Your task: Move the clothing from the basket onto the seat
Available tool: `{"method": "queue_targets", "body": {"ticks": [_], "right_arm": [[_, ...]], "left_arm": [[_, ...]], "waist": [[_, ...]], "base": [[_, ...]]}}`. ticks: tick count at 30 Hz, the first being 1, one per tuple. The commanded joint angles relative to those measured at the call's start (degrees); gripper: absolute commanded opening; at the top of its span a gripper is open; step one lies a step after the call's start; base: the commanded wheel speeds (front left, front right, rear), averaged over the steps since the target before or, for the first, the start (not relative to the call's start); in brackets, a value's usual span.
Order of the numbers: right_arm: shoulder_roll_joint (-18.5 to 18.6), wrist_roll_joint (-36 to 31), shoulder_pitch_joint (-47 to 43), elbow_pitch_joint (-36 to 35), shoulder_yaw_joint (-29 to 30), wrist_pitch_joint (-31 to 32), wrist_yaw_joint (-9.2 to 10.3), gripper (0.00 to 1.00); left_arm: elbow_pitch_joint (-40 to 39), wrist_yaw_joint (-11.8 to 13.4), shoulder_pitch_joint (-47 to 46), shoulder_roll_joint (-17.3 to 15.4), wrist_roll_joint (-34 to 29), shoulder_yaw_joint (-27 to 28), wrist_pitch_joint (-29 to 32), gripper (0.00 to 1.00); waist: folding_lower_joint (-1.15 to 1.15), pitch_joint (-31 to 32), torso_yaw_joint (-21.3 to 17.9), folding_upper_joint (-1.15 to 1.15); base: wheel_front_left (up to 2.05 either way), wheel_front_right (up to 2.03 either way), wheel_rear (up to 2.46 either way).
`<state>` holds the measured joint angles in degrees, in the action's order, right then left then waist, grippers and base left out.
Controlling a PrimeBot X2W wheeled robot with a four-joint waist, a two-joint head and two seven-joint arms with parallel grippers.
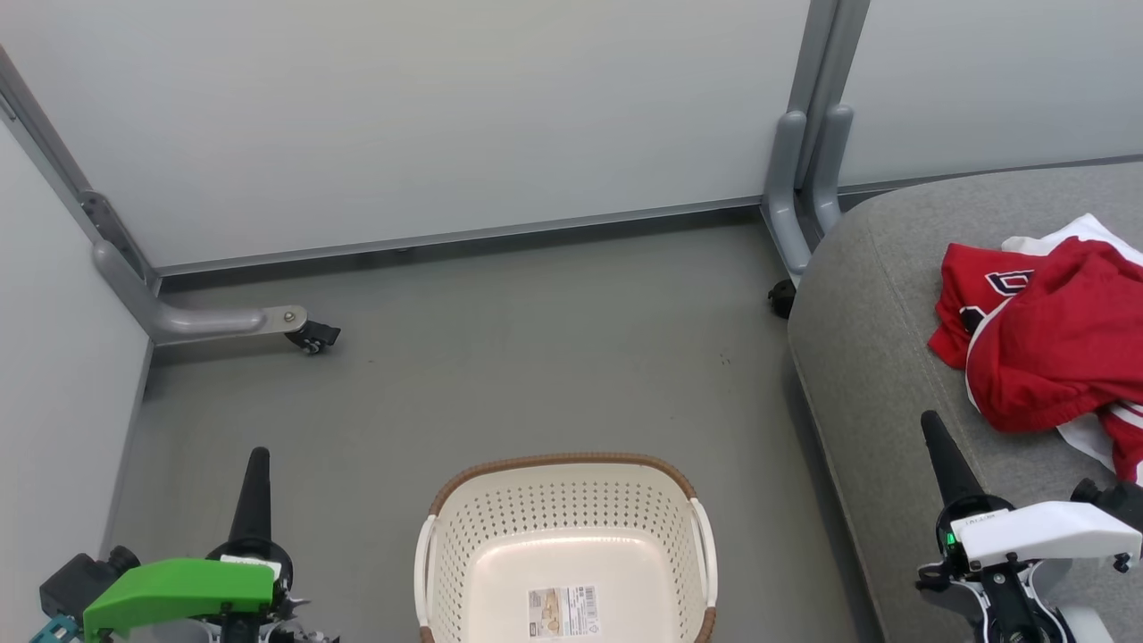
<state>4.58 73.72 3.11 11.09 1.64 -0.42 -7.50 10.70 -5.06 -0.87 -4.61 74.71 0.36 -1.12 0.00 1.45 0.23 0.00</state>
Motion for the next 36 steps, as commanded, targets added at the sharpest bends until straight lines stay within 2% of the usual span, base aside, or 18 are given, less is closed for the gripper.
{"method": "queue_targets", "body": {"ticks": [1, 36], "right_arm": [[0.2, 1.4, 1.3, -0.1, 0.4, 0.5, 0.0, 0.0], [-0.5, 16.4, 2.9, 2.4, 3.0, 5.0, 0.01, 0.0]], "left_arm": [[-0.1, -0.5, -1.8, -0.5, 1.3, 0.5, 0.3, 0.0], [2.7, -2.2, -4.9, -0.1, 16.2, 3.3, 4.9, 0.0]], "waist": [[0.0, 0.0, 0.0, 0.0], [0.0, -1.3, -0.2, 0.0]], "base": [[0.0, 0.0, 0.0], [0.0, 0.0, 0.0]]}}
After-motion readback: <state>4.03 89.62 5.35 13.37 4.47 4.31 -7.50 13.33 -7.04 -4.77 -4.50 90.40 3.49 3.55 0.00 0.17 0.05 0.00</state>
